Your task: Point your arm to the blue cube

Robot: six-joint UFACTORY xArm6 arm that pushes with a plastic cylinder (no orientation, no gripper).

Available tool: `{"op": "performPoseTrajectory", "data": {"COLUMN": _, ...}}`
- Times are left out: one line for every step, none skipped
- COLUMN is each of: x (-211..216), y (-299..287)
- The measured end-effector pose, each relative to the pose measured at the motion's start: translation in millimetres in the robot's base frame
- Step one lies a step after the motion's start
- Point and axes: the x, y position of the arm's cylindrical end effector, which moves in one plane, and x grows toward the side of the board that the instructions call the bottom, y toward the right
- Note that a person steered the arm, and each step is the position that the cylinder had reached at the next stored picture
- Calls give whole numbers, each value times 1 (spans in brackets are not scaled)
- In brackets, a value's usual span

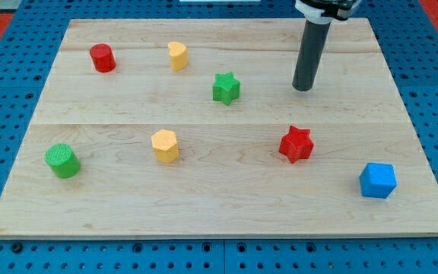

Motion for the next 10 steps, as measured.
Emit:
{"op": "performPoseTrajectory", "data": {"x": 0, "y": 0}}
{"op": "performPoseTrajectory", "data": {"x": 0, "y": 0}}
{"op": "performPoseTrajectory", "data": {"x": -2, "y": 0}}
{"op": "performPoseTrajectory", "data": {"x": -2, "y": 0}}
{"op": "performPoseTrajectory", "data": {"x": -2, "y": 1}}
{"op": "performPoseTrajectory", "data": {"x": 13, "y": 18}}
{"op": "performPoseTrajectory", "data": {"x": 44, "y": 20}}
{"op": "performPoseTrajectory", "data": {"x": 79, "y": 38}}
{"op": "performPoseTrajectory", "data": {"x": 94, "y": 40}}
{"op": "performPoseTrajectory", "data": {"x": 126, "y": 40}}
